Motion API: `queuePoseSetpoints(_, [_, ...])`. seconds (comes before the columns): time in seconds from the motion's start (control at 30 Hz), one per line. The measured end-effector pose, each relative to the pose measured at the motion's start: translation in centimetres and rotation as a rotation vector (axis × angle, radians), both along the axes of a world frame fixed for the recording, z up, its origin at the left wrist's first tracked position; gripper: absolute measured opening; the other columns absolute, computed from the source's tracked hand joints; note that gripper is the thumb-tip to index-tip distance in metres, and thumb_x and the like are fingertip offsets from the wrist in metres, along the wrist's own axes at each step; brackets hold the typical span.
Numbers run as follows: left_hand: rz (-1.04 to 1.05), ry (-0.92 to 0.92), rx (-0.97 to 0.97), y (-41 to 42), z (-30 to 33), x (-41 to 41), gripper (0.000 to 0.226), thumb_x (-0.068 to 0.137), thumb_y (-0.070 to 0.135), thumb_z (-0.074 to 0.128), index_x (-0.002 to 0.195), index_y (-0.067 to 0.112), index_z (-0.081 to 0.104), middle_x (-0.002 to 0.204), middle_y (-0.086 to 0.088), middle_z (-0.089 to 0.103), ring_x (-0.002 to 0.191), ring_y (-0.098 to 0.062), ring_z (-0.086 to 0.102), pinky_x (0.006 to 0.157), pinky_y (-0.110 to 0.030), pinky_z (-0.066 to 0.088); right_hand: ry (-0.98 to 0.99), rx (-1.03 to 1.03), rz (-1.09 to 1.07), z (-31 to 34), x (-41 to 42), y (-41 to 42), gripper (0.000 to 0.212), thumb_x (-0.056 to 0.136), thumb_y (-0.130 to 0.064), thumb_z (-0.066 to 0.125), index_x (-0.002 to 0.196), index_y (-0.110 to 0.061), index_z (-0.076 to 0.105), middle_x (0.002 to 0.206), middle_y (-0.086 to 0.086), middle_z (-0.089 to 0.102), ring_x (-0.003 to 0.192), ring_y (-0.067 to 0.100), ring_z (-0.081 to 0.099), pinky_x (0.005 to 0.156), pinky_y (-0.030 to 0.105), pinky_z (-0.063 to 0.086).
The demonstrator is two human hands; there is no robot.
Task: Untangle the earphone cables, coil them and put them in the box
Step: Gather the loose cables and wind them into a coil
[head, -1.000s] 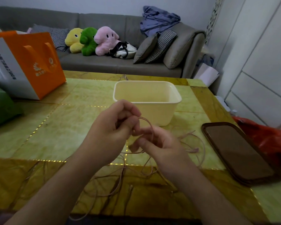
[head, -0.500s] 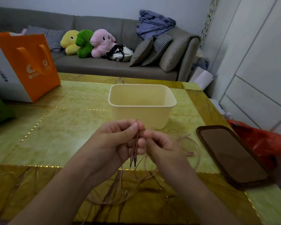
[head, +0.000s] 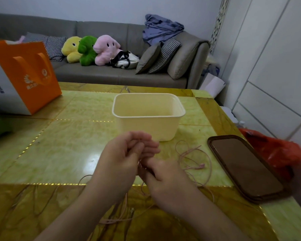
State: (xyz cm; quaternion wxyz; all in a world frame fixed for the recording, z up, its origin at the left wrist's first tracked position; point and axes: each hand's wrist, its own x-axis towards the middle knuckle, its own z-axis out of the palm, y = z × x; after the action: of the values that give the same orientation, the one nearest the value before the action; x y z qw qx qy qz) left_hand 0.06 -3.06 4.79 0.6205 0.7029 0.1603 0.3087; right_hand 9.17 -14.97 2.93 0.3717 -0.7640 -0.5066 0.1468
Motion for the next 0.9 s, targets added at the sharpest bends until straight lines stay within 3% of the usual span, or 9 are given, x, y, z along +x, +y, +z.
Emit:
queuePoseSetpoints(0.1, [0.015,0.319,0.455,0.2,-1.1,-0.2,0.029,0.101,0.005,0.052,0.099,0.027,0.071,0.081,0.008,0.075,0.078,-0.007,0.071,0.07,-0.03,0.058,-0.075,0.001,-0.02,0.2,0.4,-0.4,0.015,0.097,-0.032,0.051,0.087,-0.029,0.061,0.068,-0.015,0.055,0.066,0.009,0.05,0.062,0.036,0.039])
queuePoseSetpoints(0.13, [-0.016,0.386,0.485,0.3,-1.0,-0.2,0.028,0.097,0.007,0.053,0.093,0.028,0.072,0.075,0.008,0.072,0.071,-0.006,0.067,0.065,-0.03,0.055,-0.069,0.036,-0.042,0.3,0.6,-0.6,0.015,0.097,-0.032,0.053,0.083,-0.03,0.059,0.067,-0.015,0.057,0.066,0.009,0.052,0.063,0.035,0.041])
queuePoseSetpoints(0.27, [-0.209,0.329,0.066,0.7,0.4,-0.3,0.021,0.096,-0.002,0.054,0.086,0.002,0.072,0.065,-0.014,0.061,0.059,-0.017,0.051,0.056,-0.033,0.041,-0.047,0.181,-0.109,1.2,1.4,-1.5,0.025,0.1,-0.027,0.069,0.077,-0.022,0.062,0.059,-0.015,0.06,0.055,0.009,0.053,0.054,0.019,0.033])
queuePoseSetpoints(0.37, [-0.33,0.339,-0.127,1.1,0.9,-0.5,0.019,0.097,0.003,0.056,0.088,-0.004,0.071,0.065,-0.011,0.054,0.057,-0.019,0.041,0.051,-0.026,0.033,0.058,0.287,-0.178,1.9,1.7,-1.9,0.027,0.096,-0.028,0.078,0.077,-0.019,0.061,0.055,-0.01,0.06,0.049,0.007,0.048,0.05,0.019,0.035])
queuePoseSetpoints(0.47, [-0.455,0.257,-0.391,0.6,1.4,-0.7,0.023,0.094,0.013,0.055,0.089,-0.003,0.07,0.063,-0.008,0.04,0.053,-0.017,0.029,0.048,-0.026,0.028,0.205,0.385,-0.185,2.1,1.8,-1.7,0.025,0.097,-0.026,0.076,0.079,-0.019,0.061,0.063,0.003,0.066,0.053,0.014,0.054,0.05,0.035,0.042])
queuePoseSetpoints(0.57, [-0.477,0.105,-0.604,0.0,1.9,-0.5,0.029,0.1,0.016,0.047,0.086,0.001,0.067,0.063,-0.003,0.035,0.05,-0.013,0.027,0.046,-0.023,0.03,0.228,0.411,-0.203,1.4,1.9,-1.1,0.026,0.105,-0.029,0.066,0.081,-0.018,0.064,0.072,0.009,0.062,0.064,0.017,0.052,0.062,0.042,0.047])
queuePoseSetpoints(0.7, [-0.418,-0.099,-0.712,-0.5,2.3,-0.4,0.032,0.101,0.009,0.045,0.092,-0.002,0.074,0.066,-0.005,0.048,0.052,-0.015,0.041,0.05,-0.025,0.041,0.285,0.352,-0.119,-0.2,1.1,-0.1,0.023,0.109,-0.027,0.052,0.101,-0.016,0.07,0.089,0.005,0.071,0.09,0.031,0.067,0.081,0.059,0.054])
queuePoseSetpoints(0.9, [-0.333,-0.111,-0.676,-0.2,1.6,-0.3,0.038,0.101,0.005,0.043,0.115,-0.005,0.076,0.082,-0.01,0.062,0.063,-0.017,0.054,0.06,-0.026,0.051,0.317,0.311,-0.123,-0.8,0.9,0.2,0.023,0.108,-0.022,0.052,0.094,-0.026,0.07,0.081,-0.014,0.067,0.082,0.014,0.065,0.081,0.055,0.055])
